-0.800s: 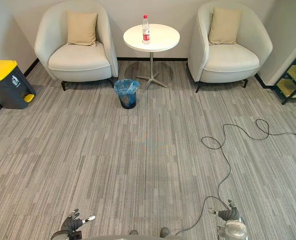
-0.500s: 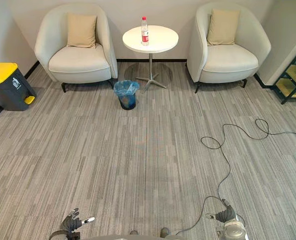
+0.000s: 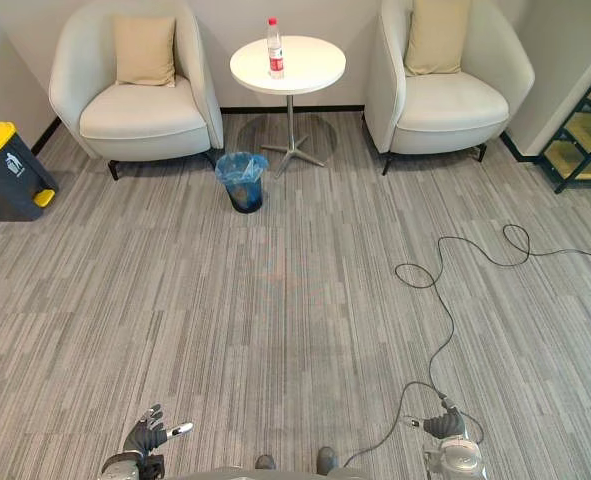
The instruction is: Gather rubbish on tea table into small bin, then transfer packed bag to large trash can.
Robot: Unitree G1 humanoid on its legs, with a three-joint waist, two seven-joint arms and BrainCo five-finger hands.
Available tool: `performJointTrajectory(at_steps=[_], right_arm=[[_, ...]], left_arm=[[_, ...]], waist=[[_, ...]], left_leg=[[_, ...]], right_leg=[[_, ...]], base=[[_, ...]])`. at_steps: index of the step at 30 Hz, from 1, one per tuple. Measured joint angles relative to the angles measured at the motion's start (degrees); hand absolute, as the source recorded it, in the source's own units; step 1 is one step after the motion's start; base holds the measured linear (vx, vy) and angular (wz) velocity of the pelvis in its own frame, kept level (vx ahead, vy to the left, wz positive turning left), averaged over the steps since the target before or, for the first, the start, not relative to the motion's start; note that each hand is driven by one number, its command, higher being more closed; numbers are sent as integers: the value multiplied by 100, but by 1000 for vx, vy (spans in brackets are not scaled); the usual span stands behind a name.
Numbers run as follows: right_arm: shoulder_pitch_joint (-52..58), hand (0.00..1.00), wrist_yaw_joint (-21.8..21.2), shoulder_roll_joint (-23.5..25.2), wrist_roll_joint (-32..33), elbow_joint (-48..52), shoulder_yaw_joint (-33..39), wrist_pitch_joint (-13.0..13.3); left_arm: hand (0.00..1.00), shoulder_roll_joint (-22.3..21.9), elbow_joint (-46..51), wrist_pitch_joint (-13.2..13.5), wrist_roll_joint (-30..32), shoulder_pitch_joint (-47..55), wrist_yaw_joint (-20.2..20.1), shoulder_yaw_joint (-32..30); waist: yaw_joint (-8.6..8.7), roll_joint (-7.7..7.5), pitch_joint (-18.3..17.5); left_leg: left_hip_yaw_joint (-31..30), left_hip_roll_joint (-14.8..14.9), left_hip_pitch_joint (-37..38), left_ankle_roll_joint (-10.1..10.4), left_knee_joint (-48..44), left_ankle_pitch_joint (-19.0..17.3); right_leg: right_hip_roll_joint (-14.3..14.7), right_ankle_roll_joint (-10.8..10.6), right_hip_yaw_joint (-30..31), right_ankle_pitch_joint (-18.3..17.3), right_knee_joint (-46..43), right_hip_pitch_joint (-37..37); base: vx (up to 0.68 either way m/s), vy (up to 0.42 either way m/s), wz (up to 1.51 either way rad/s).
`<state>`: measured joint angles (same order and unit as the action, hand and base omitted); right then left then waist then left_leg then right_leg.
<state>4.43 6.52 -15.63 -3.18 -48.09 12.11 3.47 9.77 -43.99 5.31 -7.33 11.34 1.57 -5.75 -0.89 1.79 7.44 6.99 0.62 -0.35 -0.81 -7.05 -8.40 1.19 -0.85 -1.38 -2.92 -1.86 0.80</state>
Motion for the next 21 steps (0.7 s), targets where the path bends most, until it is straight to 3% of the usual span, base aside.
performJointTrajectory(at_steps=[2,3,4,6,9,11,13,14,15,16,17,18,19,20,21], right_arm=[[-24,0,26,64,42,47,141,-5],[-31,0,79,88,47,55,140,-12],[-58,0,99,141,74,94,140,-24],[-7,0,103,253,94,194,117,-78],[-26,0,105,278,265,183,109,-157],[-95,0,104,268,283,188,111,-157],[-150,0,105,239,287,214,126,-157],[-146,0,106,190,288,227,130,-160],[-141,0,110,142,289,227,150,-165],[-203,0,122,133,294,239,153,-163],[-259,0,117,163,307,250,151,-155],[-254,0,114,190,309,252,119,-158],[-228,0,116,196,315,294,57,-157],[-242,0,123,200,331,315,-15,-152],[-274,0,205,285,431,479,-167,-123]], left_arm=[[0,3,161,-8,-113,52,6,-6],[0,7,202,-8,-135,55,17,-10],[0,19,203,-16,-220,44,64,-5],[0,85,244,-47,-225,-13,130,0],[0,149,311,-66,-242,-44,222,-5],[0,154,314,-59,-344,-155,237,-11],[0,153,324,-49,-350,-259,239,-7],[0,139,356,-44,-350,-341,246,0],[0,88,383,-42,-350,-410,247,-1],[0,70,413,-41,-347,-433,241,18],[0,56,420,-41,-342,-483,236,37],[0,-8,421,-41,-336,-452,246,8],[0,-80,452,-46,-326,-359,246,-14],[0,-111,535,-46,-326,-254,240,-10],[0,-120,691,-49,-326,-136,232,5]], waist=[[-1,14,92],[-19,0,121],[8,17,220],[26,-67,359],[103,-43,445],[197,2,470],[347,22,515],[390,-5,521],[403,49,511],[396,126,543],[394,193,580],[350,281,634],[304,348,674],[243,343,690],[114,310,732]], left_leg=[[67,17,-108,-55,-407,-343],[100,18,-158,-133,-636,-572],[98,21,-138,-195,-816,-758],[103,-16,40,-265,-928,-949],[98,69,447,-182,-771,-1092],[40,222,727,-106,-479,-1111],[-147,352,1025,86,-101,-1104],[-279,430,1174,259,-51,-1170],[-402,591,1191,374,-253,-1229],[-440,709,1123,455,-485,-1206],[-523,839,832,694,-1297,-1030],[-544,987,366,628,-2730,-501],[-545,1170,-46,356,-3901,398],[-542,1316,-355,312,-4667,470],[-391,1481,-1066,119,-6027,205]], right_leg=[[-49,-229,21,-559,-997,396],[-118,-497,-59,-803,-1861,745],[-227,-473,-284,-835,-2970,1221],[-488,-353,-603,-1027,-4113,1799],[-612,-274,-1019,-1109,-3529,2168],[-477,-290,-1092,-813,-2420,2370],[-344,-263,-1072,-153,-1323,2550],[-327,-173,-962,518,-1141,2627],[-258,389,-998,754,-1574,2724],[-217,400,-1082,540,-1858,2777],[-167,545,-1194,117,-2197,2729],[-27,643,-1249,-245,-2283,2364],[108,701,-1254,-439,-2185,1941],[212,761,-1232,-520,-2080,1689],[390,869,-1060,-635,-1754,1041]], base=[[35,48,-18],[61,49,-20],[82,44,-16],[144,30,-3],[317,15,1],[531,-84,25],[621,-151,50],[615,-214,54],[741,-266,35],[647,-274,23],[662,-306,15],[678,-312,16],[677,-273,-2],[663,-226,-32],[650,-202,-40]])
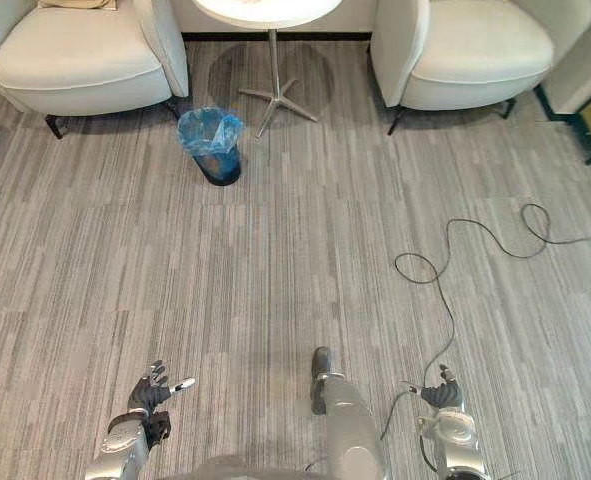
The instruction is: Gather rubbish on tea table into small bin, then transfer packed bag to large trash can.
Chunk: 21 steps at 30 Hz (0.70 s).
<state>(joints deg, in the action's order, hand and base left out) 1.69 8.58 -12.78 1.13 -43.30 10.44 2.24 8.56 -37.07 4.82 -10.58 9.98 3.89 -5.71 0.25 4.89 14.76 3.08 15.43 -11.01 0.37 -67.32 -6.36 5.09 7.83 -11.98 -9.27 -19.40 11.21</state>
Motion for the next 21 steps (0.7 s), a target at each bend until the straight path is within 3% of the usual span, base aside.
performJointTrajectory(at_steps=[3,4,5,6,7,9,10,11,12,13,14,15,16,17,18,20,21], right_arm=[[-24,0,43,150,178,214,-9,73],[-92,0,57,105,291,186,-8,114],[-169,0,75,96,295,156,1,116],[-251,0,132,96,314,130,12,116],[-277,0,138,65,342,101,25,126],[-289,0,155,-7,345,-107,91,120],[-235,0,160,9,342,-158,78,97],[-227,0,156,60,332,-205,64,91],[-144,0,153,157,331,-315,67,81],[-118,0,153,194,327,-342,79,74],[-114,0,152,268,291,-430,84,65],[-109,0,154,321,279,-539,84,60],[-91,0,154,333,279,-548,82,53],[-50,0,146,357,278,-518,69,43],[7,0,134,388,276,-423,34,44],[93,0,132,446,276,-269,28,56],[117,0,128,451,277,-240,25,71]], left_arm=[[0,-66,235,-2,-7,35,3,43],[0,-104,351,6,-9,66,-2,130],[0,-127,378,10,-9,100,3,125],[0,-158,405,9,-9,186,3,127],[0,-208,414,6,-10,227,5,127],[0,-307,429,7,-19,298,27,82],[0,-305,432,5,-17,370,44,40],[0,-274,414,-3,-16,400,58,10],[0,-279,383,-5,-15,406,108,-52],[0,-288,382,-5,-15,401,130,-43],[0,-269,376,-3,-16,392,137,-26],[0,-223,334,-8,-27,341,147,-4],[0,-200,325,-28,-34,290,158,21],[0,-193,358,-43,-113,215,194,60],[0,-205,462,-43,-131,198,254,61],[0,-186,558,0,-217,158,266,56],[0,-162,557,10,-230,110,263,55]], waist=[[-295,-227,103],[-451,-240,112],[-459,-236,120],[-502,-282,143],[-609,-271,137],[-759,-215,96],[-835,-217,60],[-873,-310,20],[-881,-576,-124],[-862,-648,-167],[-777,-790,-190],[-606,-849,-190],[-557,-850,-188],[-544,-824,-173],[-507,-734,-153],[-408,-630,-159],[-385,-602,-171]], left_leg=[[320,-202,-967,-123,-112,-313],[471,-414,-1508,-81,596,-442],[481,-526,-1669,-84,1022,-444],[490,-774,-1810,-5,2189,-397],[482,-996,-1818,275,3514,-190],[500,-1168,-1724,448,5151,200],[503,-1181,-1761,130,5167,476],[549,-1273,-1819,-40,4852,634],[636,-1355,-1885,-315,4430,670],[678,-1391,-1871,-508,4254,529],[646,-1506,-1689,-571,3992,134],[481,-1644,-1392,-628,3839,-215],[452,-1673,-1201,-668,3800,-341],[391,-1718,-709,-701,3894,-570],[215,-1714,-184,-691,4074,-755],[-63,-1661,525,-647,4478,-918],[-188,-1633,863,-601,4695,-1006]], right_leg=[[-22,22,291,-48,762,-959],[-25,-17,467,-107,1178,-1400],[-33,-36,518,-153,1280,-1543],[-93,-89,620,-290,1388,-1774],[-144,-142,782,-451,1492,-2023],[-137,-250,984,-713,1681,-2426],[-166,-346,1134,-1047,1605,-2658],[-269,-399,1201,-1232,1424,-2691],[-439,-647,1197,-1446,641,-2471],[-499,-698,1182,-1451,-29,-2265],[-627,-1335,1148,-1047,-1656,-1687],[-740,-2069,1075,-387,-3121,-1194],[-844,-2030,981,-373,-3778,-936],[-1071,-1663,702,-417,-4608,-512],[-1161,-1292,398,-477,-4829,-193],[-1215,-1048,95,-638,-4360,328],[-1216,-1064,21,-652,-3626,663]], base=[[648,-168,-39],[510,-71,-36],[602,-40,-44],[595,18,-47],[602,46,-52],[780,160,-65],[813,221,-64],[731,190,-40],[636,129,-12],[816,147,6],[808,150,40],[787,148,53],[763,116,55],[738,84,37],[719,71,34],[709,3,59],[751,-62,63]])
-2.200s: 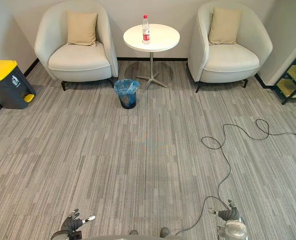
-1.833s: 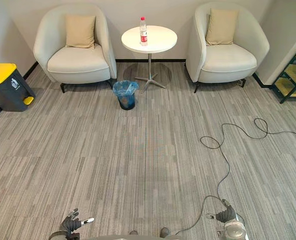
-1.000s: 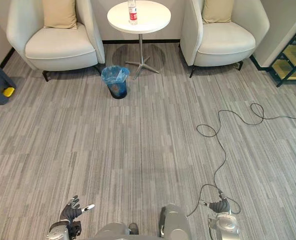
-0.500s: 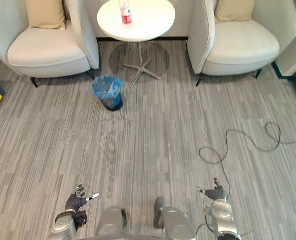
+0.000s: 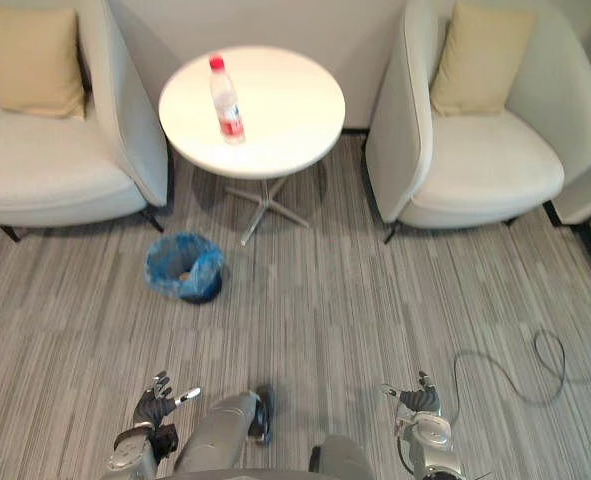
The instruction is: Gather rubbish on tea table into small bin, then transfer packed bag to large trash can.
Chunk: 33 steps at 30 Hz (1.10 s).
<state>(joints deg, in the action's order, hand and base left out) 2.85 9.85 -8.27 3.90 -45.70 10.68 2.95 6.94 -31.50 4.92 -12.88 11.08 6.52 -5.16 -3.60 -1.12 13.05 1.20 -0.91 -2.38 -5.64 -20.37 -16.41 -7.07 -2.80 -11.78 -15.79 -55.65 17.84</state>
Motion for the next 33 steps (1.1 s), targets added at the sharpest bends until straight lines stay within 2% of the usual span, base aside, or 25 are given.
performJointTrajectory(at_steps=[2,3,4,5,6,7,8,9,10,12,14,15,17,18,19,21,22,24,25,26,28,30,31,32,33], right_arm=[[23,0,-3,-15,1,-11,27,-6],[103,0,-2,-11,4,-26,40,-17],[145,0,-1,-12,4,-28,45,-28],[167,0,3,-28,5,-49,64,-53],[252,0,7,-42,7,-108,77,-90],[242,0,4,-7,9,-43,53,-96],[228,0,1,21,13,16,26,-93],[218,0,1,48,25,155,-11,-94],[217,0,4,105,80,361,-48,-83],[231,0,11,183,138,567,-47,-43],[216,0,28,170,230,690,-28,63],[187,0,32,169,230,721,12,100],[214,0,56,103,227,793,64,97],[378,0,106,61,220,899,92,82],[387,0,127,124,218,885,101,69],[539,0,127,281,62,1167,30,41],[573,0,128,279,-36,1289,21,45],[474,0,124,185,-301,1642,-93,54],[426,0,123,163,-374,1758,-168,54],[432,0,119,162,-479,2083,-294,68],[584,0,112,160,-662,2516,-459,90],[674,0,102,113,-883,2988,-649,133],[688,0,100,97,-917,3094,-685,152],[701,0,101,65,-1022,3225,-694,230],[712,0,87,6,-1130,3237,-701,234]], left_arm=[[0,5,-54,-7,-1,-92,-1,-9],[0,16,-73,0,3,-143,4,-20],[0,19,-87,0,3,-144,6,-28],[0,-9,-122,-3,3,-124,9,-80],[0,-59,-284,-8,9,-106,10,-115],[0,-140,-305,-27,10,-73,20,-148],[0,-174,-295,-30,15,-65,18,-164],[0,-272,-285,-62,17,-85,12,-169],[0,-395,-259,-75,15,-85,-6,-163],[0,-410,-257,-89,17,-99,-20,-33],[0,-411,-244,-94,17,-96,-34,122],[0,-436,-234,-94,17,-114,-35,127],[0,-459,-243,-99,17,-110,-36,144],[0,-474,-268,-100,25,-75,-36,235],[0,-428,-300,-101,27,-98,-39,239],[0,-323,-348,-113,83,-48,-32,222],[0,-319,-356,-125,113,-21,-33,228],[0,-350,-398,-140,134,156,-33,269],[0,-327,-398,-140,134,214,-33,288],[0,-251,-397,-140,135,317,-31,334],[0,-154,-392,-138,191,326,-30,354],[0,-52,-391,-96,242,290,-10,294],[0,-17,-391,-77,248,290,-12,293],[0,45,-463,-57,278,232,-16,272],[0,-17,-531,-64,321,201,-28,291]], waist=[[-7,20,10],[18,-8,-11],[58,-19,-19],[143,-57,-48],[190,89,-76],[107,173,-109],[105,183,-103],[122,243,-69],[45,301,-23],[-57,222,-4],[-54,165,-16],[-58,156,-21],[-29,270,-58],[-41,489,-178],[-45,503,-194],[-44,118,-183],[-42,68,-184],[-42,25,-177],[-40,27,-178],[-4,30,-173],[90,-12,-205],[141,-70,-249],[140,-111,-271],[165,-243,-303],[158,-111,-307]], left_leg=[[-187,42,366,95,168,-86],[-479,87,581,225,229,-185],[-629,92,609,323,210,-258],[-812,152,718,428,125,-432],[-1023,334,845,639,-113,-625],[-1045,522,653,793,-689,-533],[-1035,527,443,887,-1112,-396],[-945,580,1,885,-2102,23],[-542,983,-656,798,-3473,213],[-41,1250,-1007,704,-3936,129],[299,1251,-1289,682,-3469,115],[507,1230,-1446,694,-2837,122],[813,1169,-1510,923,-1432,360],[934,1174,-1495,745,-575,1200],[963,1150,-1443,551,-577,1057],[1025,752,-1183,498,-291,1004],[1041,674,-1157,467,-294,958],[1243,576,-996,401,-375,583],[1282,569,-938,388,-373,539],[1257,544,-814,343,-354,472],[1113,472,-663,337,-304,403],[971,426,-571,387,-252,416],[950,402,-575,406,-276,423],[741,265,-602,464,-432,363],[562,298,-598,501,-452,367]], right_leg=[[100,-40,102,36,1385,254],[352,-162,733,351,2900,307],[431,-195,1134,582,3478,293],[515,-293,1456,1109,3709,277],[685,-149,1482,1619,3452,176],[752,44,1219,1369,3213,123],[757,110,1123,1253,3142,80],[780,234,929,1131,3180,-129],[897,377,791,1041,3448,-643],[894,484,677,976,3769,-1279],[783,509,543,956,4100,-1723],[733,474,486,925,4267,-1871],[710,330,384,766,4352,-1996],[854,223,366,599,4334,-2044],[865,171,389,444,4272,-2086],[417,16,438,90,3905,-2034],[329,-29,451,4,3785,-2009],[172,-199,742,-125,2956,-1738],[147,-270,826,-85,2603,-1583],[113,-420,953,33,1839,-1204],[215,-267,1239,-52,1558,-983],[468,-225,1617,-167,1943,-611],[505,-208,1698,-115,2236,-562],[479,-12,1746,361,2805,-586],[504,33,1635,391,2949,-707]], base=[[639,-141,69],[624,-208,103],[735,-293,128],[626,-306,126],[778,-375,112],[652,-321,82],[486,-250,61],[519,-294,75],[499,-270,65],[487,-229,42],[357,-130,37],[286,-25,25],[295,51,26],[209,86,21],[245,102,25],[217,59,25],[203,82,3],[149,107,-32],[133,107,-29],[125,76,5],[144,25,39],[189,-67,49],[225,-129,53],[203,-124,60],[205,-109,58]])
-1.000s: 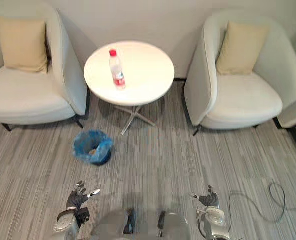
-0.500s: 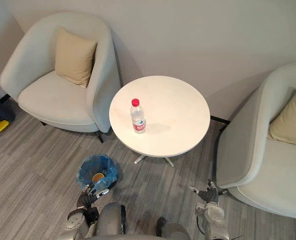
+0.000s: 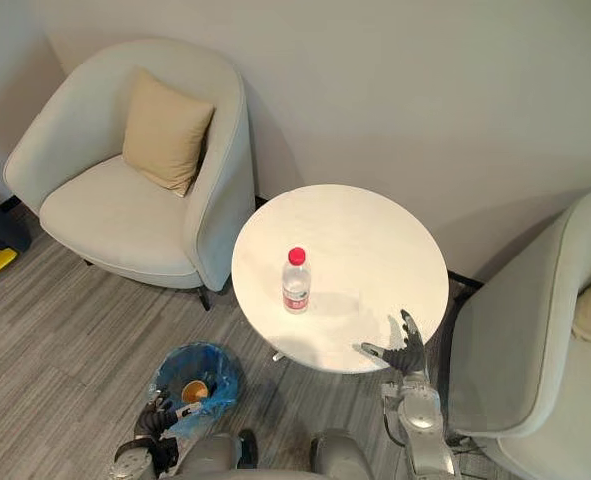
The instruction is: Gather rubbish on tea table into small bin, then transfer packed bag to large trash can.
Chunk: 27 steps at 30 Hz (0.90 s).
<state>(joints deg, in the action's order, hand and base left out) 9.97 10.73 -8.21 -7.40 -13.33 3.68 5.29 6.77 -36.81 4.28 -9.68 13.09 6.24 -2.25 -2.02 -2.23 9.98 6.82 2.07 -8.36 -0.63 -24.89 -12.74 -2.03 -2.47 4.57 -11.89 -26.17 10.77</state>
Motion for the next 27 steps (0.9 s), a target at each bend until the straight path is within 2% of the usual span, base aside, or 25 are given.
performJointTrajectory(at_steps=[2,4,10,12,14,16,20,21,27], right_arm=[[37,0,-117,-182,-125,168,-121,64],[17,0,-244,-304,-254,197,-332,112],[-489,0,-321,-534,-447,184,-763,229],[-788,0,-318,-616,-452,128,-994,321],[-1077,0,-319,-631,-461,-5,-1198,331],[-1302,0,-313,-663,-505,-166,-1394,333],[-1601,0,-208,-700,-575,-557,-1672,319],[-1731,100,-187,-700,-576,-666,-1751,313],[-2171,100,54,-743,-551,-966,-1760,300]], left_arm=[[0,-144,-1,16,94,3,-5,6],[0,-173,-9,40,143,34,-22,10],[0,-135,-432,137,317,14,-136,219],[0,-99,-504,153,375,-52,-152,336],[0,-99,-560,197,375,-92,-201,385],[0,-97,-565,258,375,-111,-233,412],[0,-95,-610,278,370,-196,-231,503],[0,-84,-610,295,369,-200,-231,503],[0,-65,-666,313,369,-282,-215,509]], waist=[[-31,211,-53],[-35,325,-87],[-56,371,-76],[-70,399,-60],[-92,432,-42],[-183,464,-24],[-207,513,52],[-208,520,71],[-211,613,202]], left_leg=[[-224,31,-3,79,234,61],[-401,-2,5,134,495,187],[-752,-11,98,208,1044,509],[-849,-12,130,206,1156,610],[-887,-18,153,212,1292,709],[-933,-38,142,220,1409,811],[-1288,-148,44,226,1633,1092],[-1364,-163,-2,237,1703,1171],[-1647,-217,-187,306,1934,1466]], right_leg=[[33,27,-167,100,417,-188],[50,79,-345,216,732,-305],[73,200,-657,444,1311,-570],[52,197,-754,503,1445,-659],[48,218,-791,582,1525,-669],[40,197,-822,651,1637,-675],[-28,175,-1121,722,1686,-639],[-33,167,-1184,773,1751,-624],[-92,102,-1417,814,1732,-439]], base=[[182,-79,36],[150,-69,39],[80,-61,31],[-3,-32,23],[-44,-24,16],[-73,-13,15],[-126,-16,42],[-158,-8,38],[-125,1,24]])
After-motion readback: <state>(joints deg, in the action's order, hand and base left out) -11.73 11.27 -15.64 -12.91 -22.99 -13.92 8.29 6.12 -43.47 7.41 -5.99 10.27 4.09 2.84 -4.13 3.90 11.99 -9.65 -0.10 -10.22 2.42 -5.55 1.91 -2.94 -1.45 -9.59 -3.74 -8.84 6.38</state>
